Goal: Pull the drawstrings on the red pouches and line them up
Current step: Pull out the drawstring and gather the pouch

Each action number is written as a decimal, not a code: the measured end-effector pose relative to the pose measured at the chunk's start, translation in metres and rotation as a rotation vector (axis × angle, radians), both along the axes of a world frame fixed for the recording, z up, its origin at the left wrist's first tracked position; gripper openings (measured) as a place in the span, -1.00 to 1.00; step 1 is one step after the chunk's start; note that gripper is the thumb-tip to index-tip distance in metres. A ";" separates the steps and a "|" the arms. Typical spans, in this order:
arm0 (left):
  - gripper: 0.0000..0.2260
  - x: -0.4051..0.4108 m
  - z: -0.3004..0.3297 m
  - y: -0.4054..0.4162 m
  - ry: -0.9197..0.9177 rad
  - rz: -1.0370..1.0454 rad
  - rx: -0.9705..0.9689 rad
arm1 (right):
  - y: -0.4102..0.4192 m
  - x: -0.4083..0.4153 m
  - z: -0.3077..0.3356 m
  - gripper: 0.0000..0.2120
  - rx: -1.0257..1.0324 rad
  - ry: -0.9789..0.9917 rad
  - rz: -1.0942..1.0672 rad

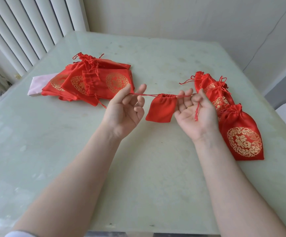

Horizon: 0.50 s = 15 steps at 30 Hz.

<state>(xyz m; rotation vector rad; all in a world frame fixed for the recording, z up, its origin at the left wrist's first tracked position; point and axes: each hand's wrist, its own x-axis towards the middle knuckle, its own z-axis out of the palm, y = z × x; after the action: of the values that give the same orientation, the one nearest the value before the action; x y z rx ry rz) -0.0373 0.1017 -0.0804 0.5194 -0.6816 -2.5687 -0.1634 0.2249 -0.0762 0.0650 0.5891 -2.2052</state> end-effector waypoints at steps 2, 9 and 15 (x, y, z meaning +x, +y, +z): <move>-0.56 0.002 0.000 -0.004 0.087 0.008 0.078 | 0.000 -0.002 0.002 -0.58 -0.026 0.006 -0.018; -0.58 0.001 -0.002 -0.015 0.038 0.165 0.053 | -0.003 -0.004 0.005 -0.57 -0.008 0.034 -0.066; -0.69 0.003 0.005 -0.008 -0.021 0.135 -0.095 | -0.006 0.006 0.000 -0.78 0.245 0.305 0.133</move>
<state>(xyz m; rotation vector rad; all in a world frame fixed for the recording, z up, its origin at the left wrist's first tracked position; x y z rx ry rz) -0.0344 0.0933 -0.0759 0.5431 -0.7456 -2.3962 -0.1570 0.2188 -0.0759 -0.1817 1.0027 -2.0178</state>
